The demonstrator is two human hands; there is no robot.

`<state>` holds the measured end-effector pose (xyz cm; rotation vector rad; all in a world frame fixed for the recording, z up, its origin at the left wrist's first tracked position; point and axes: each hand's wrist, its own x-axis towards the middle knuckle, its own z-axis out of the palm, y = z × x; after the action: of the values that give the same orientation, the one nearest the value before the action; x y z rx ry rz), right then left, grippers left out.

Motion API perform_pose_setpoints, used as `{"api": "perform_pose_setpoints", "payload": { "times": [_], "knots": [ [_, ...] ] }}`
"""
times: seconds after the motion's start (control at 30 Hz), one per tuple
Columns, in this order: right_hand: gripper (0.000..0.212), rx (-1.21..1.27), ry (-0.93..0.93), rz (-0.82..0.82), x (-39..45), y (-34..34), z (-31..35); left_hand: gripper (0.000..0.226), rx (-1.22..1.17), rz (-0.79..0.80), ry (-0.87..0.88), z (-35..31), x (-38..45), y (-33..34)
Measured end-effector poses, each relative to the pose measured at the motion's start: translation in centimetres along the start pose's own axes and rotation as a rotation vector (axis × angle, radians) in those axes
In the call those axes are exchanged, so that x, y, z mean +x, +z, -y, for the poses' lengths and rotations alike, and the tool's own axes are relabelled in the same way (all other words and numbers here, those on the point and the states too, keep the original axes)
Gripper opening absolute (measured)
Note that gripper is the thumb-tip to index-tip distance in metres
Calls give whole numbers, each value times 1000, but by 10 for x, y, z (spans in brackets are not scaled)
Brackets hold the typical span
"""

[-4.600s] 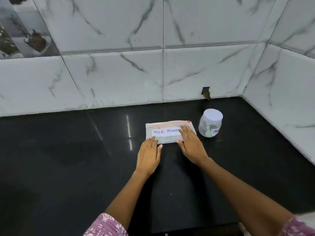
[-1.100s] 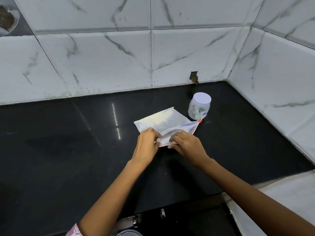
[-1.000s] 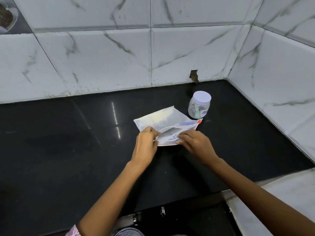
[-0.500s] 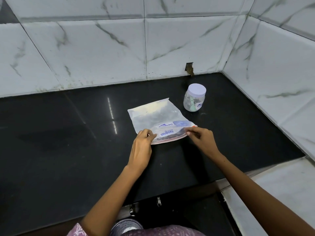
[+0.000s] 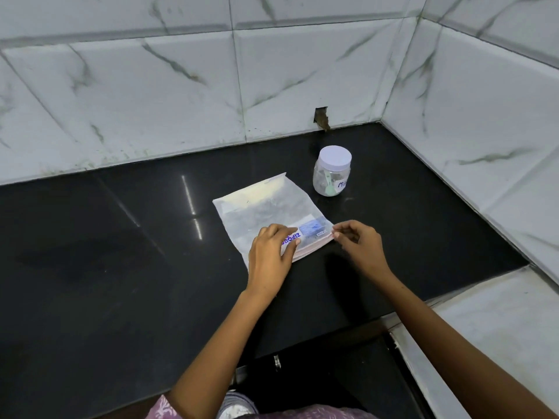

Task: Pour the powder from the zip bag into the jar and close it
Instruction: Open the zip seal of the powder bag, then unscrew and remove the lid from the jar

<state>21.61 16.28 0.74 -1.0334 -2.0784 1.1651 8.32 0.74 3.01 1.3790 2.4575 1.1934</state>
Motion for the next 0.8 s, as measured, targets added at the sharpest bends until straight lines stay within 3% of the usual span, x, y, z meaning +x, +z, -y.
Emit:
{"api": "perform_pose_setpoints", "payload": {
  "times": [0.2, 0.33, 0.6, 0.67, 0.8],
  "knots": [
    [18, 55, 4, -180, 49, -13, 3, 27, -104, -19, 7, -32, 49, 23],
    [49, 100, 51, -233, 87, -12, 0, 27, -118, -44, -2, -45, 77, 39],
    [110, 128, 25, -37, 155, 0, -11, 30, -131, -56, -66, -54, 123, 72],
    [111, 159, 1, 26, 165, 4, -13, 39, -135, -58, -100, -54, 132, 77],
    [84, 176, -104, 49, 177, -1, -19, 63, -99, -18, -127, -53, 146, 80]
  ]
}}
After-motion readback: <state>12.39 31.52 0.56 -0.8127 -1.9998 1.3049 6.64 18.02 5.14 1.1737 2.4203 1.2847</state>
